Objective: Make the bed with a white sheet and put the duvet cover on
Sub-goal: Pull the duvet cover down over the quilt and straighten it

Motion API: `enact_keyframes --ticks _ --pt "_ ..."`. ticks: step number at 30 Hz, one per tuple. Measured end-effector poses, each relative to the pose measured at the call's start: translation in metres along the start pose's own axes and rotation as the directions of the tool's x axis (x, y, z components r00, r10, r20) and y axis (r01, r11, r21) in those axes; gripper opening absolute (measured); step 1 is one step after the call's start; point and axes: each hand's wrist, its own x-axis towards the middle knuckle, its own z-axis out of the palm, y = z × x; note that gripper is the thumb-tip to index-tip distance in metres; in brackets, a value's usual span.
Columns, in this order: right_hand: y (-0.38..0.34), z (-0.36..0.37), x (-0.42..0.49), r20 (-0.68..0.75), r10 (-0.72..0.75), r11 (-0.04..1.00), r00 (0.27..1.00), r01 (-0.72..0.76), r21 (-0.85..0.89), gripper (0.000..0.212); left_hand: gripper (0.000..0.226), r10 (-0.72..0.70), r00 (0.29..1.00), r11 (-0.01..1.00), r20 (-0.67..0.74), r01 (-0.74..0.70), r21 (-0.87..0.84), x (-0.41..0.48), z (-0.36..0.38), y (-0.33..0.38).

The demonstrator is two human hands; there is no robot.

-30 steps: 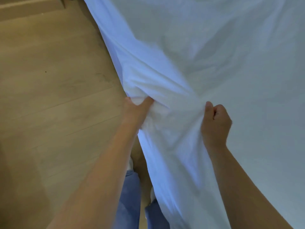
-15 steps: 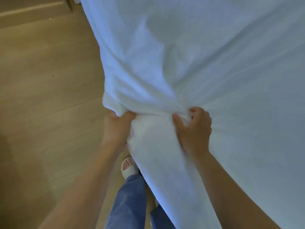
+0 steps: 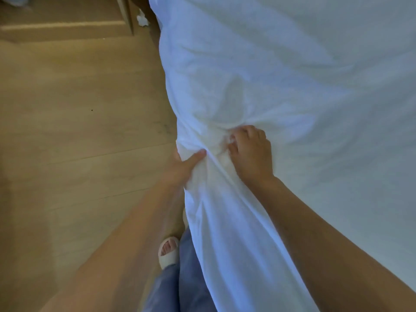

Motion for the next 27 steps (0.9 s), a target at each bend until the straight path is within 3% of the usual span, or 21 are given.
enact_keyframes --ticks 3,5,8,10,11,15,20,21,25,27 --pt "0.002 -0.002 0.012 -0.008 -0.042 0.995 0.999 0.041 -0.090 0.025 0.022 0.142 0.990 0.986 0.001 -0.142 -0.090 0.021 0.014 0.030" --pt "0.006 -0.009 0.014 -0.112 -0.068 0.995 0.991 0.075 0.065 0.023 0.023 0.175 0.983 0.984 -0.057 -0.177 -0.030 0.032 0.025 0.040" --pt "0.033 -0.037 0.013 -0.335 0.282 0.887 0.899 -0.112 0.448 0.014 0.049 0.133 0.982 0.990 -0.132 -0.137 -0.022 0.037 0.041 0.046" --pt "0.058 -0.054 0.016 -0.343 0.510 0.794 0.789 -0.277 0.542 0.015 0.077 0.078 0.981 0.997 -0.177 -0.073 0.035 0.036 0.051 0.050" --pt "0.067 -0.057 0.019 -0.301 0.549 0.775 0.780 -0.340 0.533 0.015 0.080 0.069 0.977 0.996 -0.204 -0.055 0.072 0.036 0.055 0.052" --pt "0.072 -0.038 0.034 -0.069 0.415 0.877 0.907 -0.379 0.294 0.010 0.037 0.126 0.949 0.987 -0.288 -0.090 0.135 0.035 0.064 0.070" --pt "0.066 -0.027 0.040 0.040 0.348 0.915 0.937 -0.349 0.203 0.014 0.021 0.445 0.828 0.864 -0.340 -0.298 0.405 0.003 0.036 0.082" --pt "0.059 -0.026 0.038 0.052 0.304 0.929 0.951 -0.308 0.205 0.016 0.017 0.463 0.816 0.842 -0.348 -0.282 0.460 -0.005 0.027 0.077" --pt "0.029 -0.021 0.039 0.212 0.181 0.966 0.960 -0.213 0.143 0.017 0.015 0.245 0.901 0.699 -0.358 0.092 0.709 0.003 0.015 0.073" --pt "0.021 -0.026 0.053 0.196 0.188 0.937 0.962 -0.236 0.259 0.015 0.026 0.155 0.942 0.676 -0.298 0.119 0.727 0.022 0.025 0.090"
